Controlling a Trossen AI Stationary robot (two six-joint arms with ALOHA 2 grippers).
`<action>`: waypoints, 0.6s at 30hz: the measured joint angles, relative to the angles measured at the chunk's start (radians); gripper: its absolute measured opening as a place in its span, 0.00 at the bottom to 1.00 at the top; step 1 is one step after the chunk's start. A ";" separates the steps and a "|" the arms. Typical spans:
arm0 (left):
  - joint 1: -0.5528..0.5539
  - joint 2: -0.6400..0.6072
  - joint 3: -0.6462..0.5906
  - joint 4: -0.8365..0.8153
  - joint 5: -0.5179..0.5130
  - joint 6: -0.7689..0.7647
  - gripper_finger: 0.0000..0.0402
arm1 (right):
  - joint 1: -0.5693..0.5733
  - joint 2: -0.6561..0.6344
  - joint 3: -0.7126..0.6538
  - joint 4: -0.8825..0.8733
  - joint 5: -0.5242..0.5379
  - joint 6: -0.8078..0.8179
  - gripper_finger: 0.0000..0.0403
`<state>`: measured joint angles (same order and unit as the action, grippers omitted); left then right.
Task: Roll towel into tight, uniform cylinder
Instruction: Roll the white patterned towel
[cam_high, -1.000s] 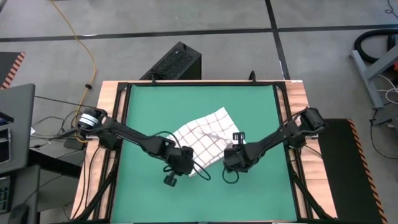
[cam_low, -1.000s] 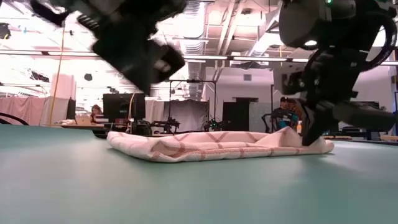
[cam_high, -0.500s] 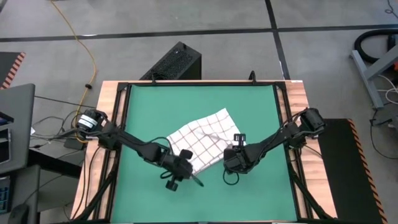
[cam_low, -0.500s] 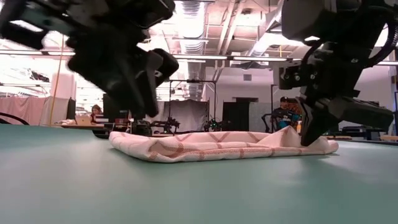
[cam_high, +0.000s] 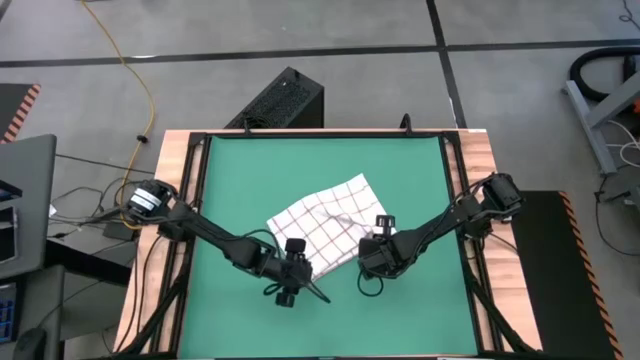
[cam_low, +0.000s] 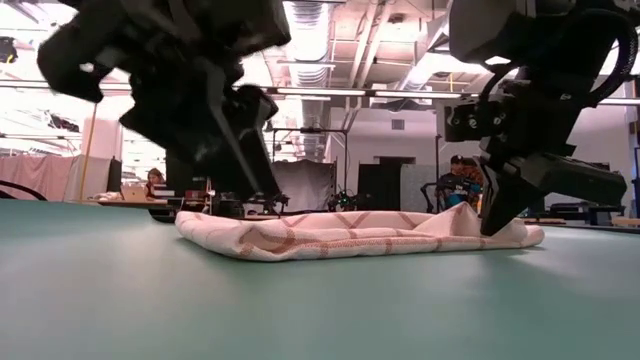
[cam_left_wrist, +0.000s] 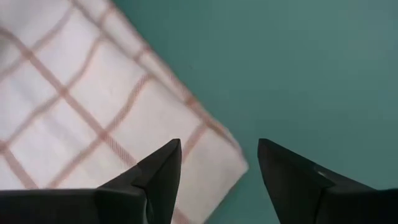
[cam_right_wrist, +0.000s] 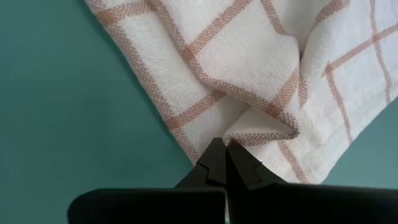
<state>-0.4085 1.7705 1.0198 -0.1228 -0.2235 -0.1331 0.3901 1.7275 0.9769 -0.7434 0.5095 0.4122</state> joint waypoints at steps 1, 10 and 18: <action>-0.005 0.000 0.002 0.007 -0.020 0.006 0.51 | 0.000 0.000 0.000 0.002 0.000 0.000 0.02; -0.016 -0.001 0.002 0.009 -0.100 0.021 0.51 | -0.007 0.000 0.000 0.025 0.000 0.000 0.02; -0.021 0.051 0.023 0.028 -0.111 -0.007 0.51 | -0.007 0.000 0.000 0.034 -0.008 0.001 0.02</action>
<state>-0.4292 1.8213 1.0425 -0.0947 -0.3342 -0.1402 0.3832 1.7275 0.9771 -0.7089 0.5012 0.4135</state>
